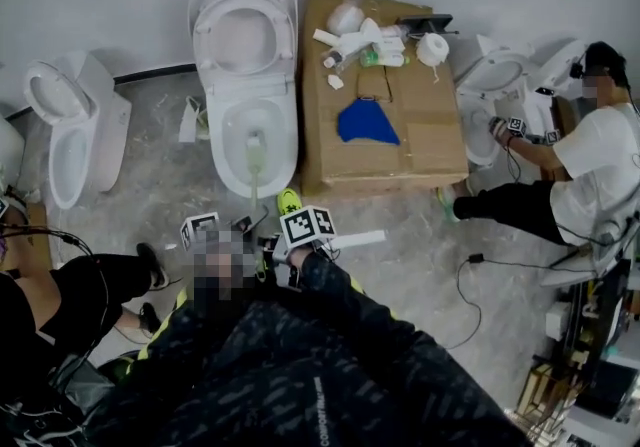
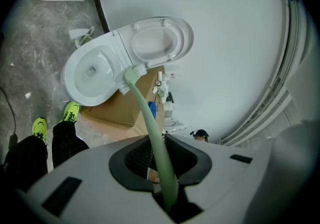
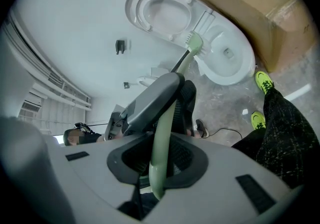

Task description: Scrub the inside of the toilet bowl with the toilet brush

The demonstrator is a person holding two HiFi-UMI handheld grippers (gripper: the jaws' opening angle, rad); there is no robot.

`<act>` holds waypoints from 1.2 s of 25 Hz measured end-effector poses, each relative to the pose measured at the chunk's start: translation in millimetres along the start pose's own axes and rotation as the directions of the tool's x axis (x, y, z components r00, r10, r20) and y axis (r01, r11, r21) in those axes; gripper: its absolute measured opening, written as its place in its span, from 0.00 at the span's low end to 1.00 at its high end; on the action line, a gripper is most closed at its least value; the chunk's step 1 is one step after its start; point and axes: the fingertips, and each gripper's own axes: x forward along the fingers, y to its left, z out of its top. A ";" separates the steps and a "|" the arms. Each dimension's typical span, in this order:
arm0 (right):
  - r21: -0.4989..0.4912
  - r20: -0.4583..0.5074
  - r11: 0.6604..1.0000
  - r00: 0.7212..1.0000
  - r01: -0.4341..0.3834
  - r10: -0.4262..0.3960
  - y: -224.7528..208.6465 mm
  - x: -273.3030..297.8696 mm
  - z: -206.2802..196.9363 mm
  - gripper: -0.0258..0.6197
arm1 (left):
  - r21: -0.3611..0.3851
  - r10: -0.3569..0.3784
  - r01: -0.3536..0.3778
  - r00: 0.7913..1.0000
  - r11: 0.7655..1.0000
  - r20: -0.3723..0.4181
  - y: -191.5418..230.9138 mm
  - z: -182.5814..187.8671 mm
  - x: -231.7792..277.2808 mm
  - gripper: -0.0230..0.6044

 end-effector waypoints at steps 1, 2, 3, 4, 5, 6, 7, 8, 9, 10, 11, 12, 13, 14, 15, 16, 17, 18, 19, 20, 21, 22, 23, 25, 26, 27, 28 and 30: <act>-0.004 0.002 1.000 1.000 0.001 -0.001 0.3 -0.3 -6.6 0.13 | 0.001 -0.007 0.007 1.000 1.000 -0.002 -0.9 -5.5 -3.6 0.15; -0.007 0.002 1.000 1.000 0.002 -0.002 0.7 -1.2 -12.8 0.13 | 0.003 -0.011 0.011 1.000 1.000 -0.004 -1.6 -11.0 -6.7 0.15; -0.009 0.002 1.000 1.000 0.002 -0.002 0.9 -2.9 -18.9 0.13 | 0.004 -0.013 0.013 1.000 1.000 -0.006 -2.0 -16.8 -9.0 0.15; -0.010 0.001 1.000 1.000 0.003 -0.003 1.1 -4.8 -24.6 0.13 | 0.001 -0.015 0.015 1.000 1.000 -0.007 -2.3 -22.6 -10.9 0.15; -0.011 0.000 1.000 1.000 0.004 -0.004 1.4 -6.5 -29.6 0.13 | -0.002 -0.016 0.016 1.000 1.000 -0.008 -2.9 -27.6 -12.8 0.15; -0.012 -0.002 1.000 1.000 0.005 -0.005 2.3 -7.6 -33.3 0.13 | -0.006 -0.017 0.017 1.000 1.000 -0.008 -3.8 -31.1 -14.8 0.15; -0.015 -0.004 1.000 1.000 0.005 -0.005 4.0 -8.1 -35.6 0.13 | -0.009 -0.017 0.017 1.000 1.000 -0.009 -5.1 -32.8 -16.7 0.15; -0.017 -0.004 1.000 1.000 0.004 -0.004 6.4 -8.5 -36.6 0.13 | -0.010 -0.017 0.017 1.000 1.000 -0.011 -7.1 -33.2 -18.4 0.15; -0.018 -0.004 1.000 1.000 0.001 -0.001 9.2 -8.6 -37.0 0.13 | -0.008 -0.018 0.018 1.000 1.000 -0.015 -9.5 -32.9 -19.7 0.15; -0.017 -0.002 1.000 1.000 -0.003 0.003 11.9 -8.4 -37.9 0.13 | -0.003 -0.017 0.017 1.000 1.000 -0.021 -11.8 -32.9 -21.2 0.15; -0.015 0.000 1.000 1.000 -0.005 0.005 13.8 -7.7 -39.5 0.13 | 0.001 -0.010 0.010 1.000 1.000 -0.027 -13.4 -33.6 -23.5 0.15; -0.014 0.001 1.000 1.000 -0.006 0.006 15.3 -6.8 -41.1 0.13 | 0.003 -0.001 0.002 0.999 1.000 -0.032 -14.8 -34.6 -26.2 0.15; -0.017 0.001 1.000 1.000 -0.005 0.005 16.7 -6.4 -42.3 0.13 | 0.005 0.001 -0.001 0.999 1.000 -0.036 -16.6 -35.4 -28.1 0.15; -0.021 -0.001 1.000 1.000 -0.003 0.003 18.2 -6.7 -43.3 0.13 | 0.009 -0.008 0.008 0.999 1.000 -0.038 -18.8 -36.0 -28.7 0.15; -0.024 -0.005 1.000 1.000 -0.003 0.003 19.2 -7.7 -44.4 0.13 | 0.011 -0.021 0.021 0.999 1.000 -0.038 -20.9 -36.9 -28.5 0.15; -0.025 -0.010 1.000 1.000 -0.005 0.004 19.5 -9.0 -45.1 0.13 | 0.009 -0.032 0.032 0.999 0.999 -0.037 -22.6 -37.9 -27.9 0.15; -0.024 -0.014 1.000 1.000 -0.009 0.008 19.2 -10.2 -44.6 0.13 | 0.001 -0.040 0.040 0.999 0.999 -0.035 -23.6 -38.3 -26.8 0.15; -0.023 -0.017 1.000 1.000 -0.013 0.013 19.0 -11.3 -43.4 0.13 | -0.007 -0.046 0.046 0.998 0.999 -0.030 -24.0 -38.0 -25.3 0.15; -0.025 -0.022 1.000 1.000 -0.017 0.017 19.0 -12.6 -42.6 0.13 | -0.014 -0.052 0.052 0.998 0.999 -0.025 -24.4 -37.8 -24.1 0.15; -0.029 -0.029 0.999 0.999 -0.021 0.020 19.2 -13.8 -43.0 0.13 | -0.018 -0.058 0.058 0.998 0.998 -0.021 -25.1 -38.6 -23.7 0.15; -0.033 -0.035 0.999 0.999 -0.026 0.025 19.8 -14.8 -44.2 0.13 | -0.020 -0.064 0.063 0.998 0.998 -0.021 -26.4 -39.8 -23.8 0.15; -0.036 -0.040 0.999 0.999 -0.032 0.030 20.7 -15.5 -45.0 0.13 | -0.018 -0.067 0.066 0.997 0.998 -0.023 -27.9 -40.6 -24.0 0.15; -0.038 -0.042 0.999 0.998 -0.039 0.037 21.7 -16.0 -44.9 0.13 | -0.015 -0.068 0.067 0.997 0.998 -0.027 -29.1 -40.6 -23.8 0.15; -0.041 -0.045 0.998 0.998 -0.049 0.047 23.3 -17.6 -42.8 0.13 | -0.003 -0.067 0.067 0.997 0.998 -0.037 -30.9 -39.5 -21.8 0.15; -0.042 -0.046 0.998 0.998 -0.051 0.049 23.9 -18.8 -42.2 0.13 | 0.001 -0.071 0.071 0.997 0.997 -0.041 -32.3 -39.6 -20.6 0.15; -0.044 -0.048 0.998 0.998 -0.053 0.051 24.4 -20.1 -42.1 0.13 | 0.002 -0.074 0.074 0.996 0.997 -0.043 -33.8 -40.2 -19.7 0.15; -0.044 -0.049 0.998 0.997 -0.054 0.051 24.6 -21.6 -42.4 0.13 | 0.001 -0.075 0.075 0.996 0.997 -0.043 -34.8 -41.3 -18.9 0.15; -0.043 -0.050 0.998 0.997 -0.053 0.050 23.7 -25.2 -43.2 0.13 | -0.004 -0.072 0.072 0.996 0.997 -0.044 -35.4 -44.4 -16.6 0.15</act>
